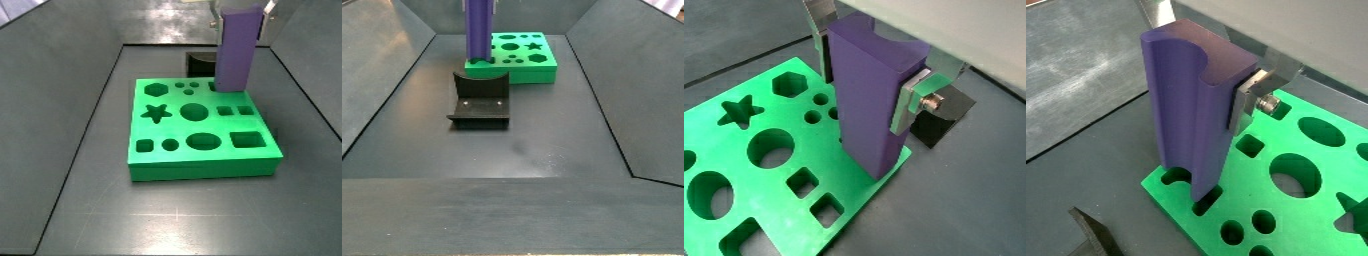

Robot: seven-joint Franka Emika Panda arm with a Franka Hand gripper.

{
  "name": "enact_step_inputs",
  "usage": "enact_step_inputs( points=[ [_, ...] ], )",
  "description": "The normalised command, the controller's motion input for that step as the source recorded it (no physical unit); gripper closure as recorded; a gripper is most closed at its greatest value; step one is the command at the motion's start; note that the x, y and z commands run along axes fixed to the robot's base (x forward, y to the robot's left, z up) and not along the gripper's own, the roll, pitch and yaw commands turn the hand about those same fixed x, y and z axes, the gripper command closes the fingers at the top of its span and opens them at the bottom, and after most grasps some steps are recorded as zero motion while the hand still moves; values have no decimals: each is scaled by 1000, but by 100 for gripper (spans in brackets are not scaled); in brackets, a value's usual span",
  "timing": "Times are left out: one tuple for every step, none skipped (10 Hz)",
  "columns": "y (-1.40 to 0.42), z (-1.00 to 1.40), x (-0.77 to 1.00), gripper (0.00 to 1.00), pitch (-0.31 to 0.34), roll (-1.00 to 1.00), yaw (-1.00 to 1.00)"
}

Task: Pick up the arch object. Move up. Place the arch object on the fixture. Regrasp the arch object. Rotate the arch object. Move to above the board. Insert the arch object.
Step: Insert the arch object.

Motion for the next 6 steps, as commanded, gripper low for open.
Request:
enact_step_inputs(
  points=[
    [11, 0, 0, 100, 4, 0, 0],
    [109, -74, -106, 100, 0, 0, -171],
    [40, 0, 0, 100, -40, -4, -106],
    [14, 0, 60, 100, -4, 0, -129],
    [106, -91, 0, 100, 0, 24, -117],
    [74, -123, -126, 100, 0, 26, -106]
  ],
)
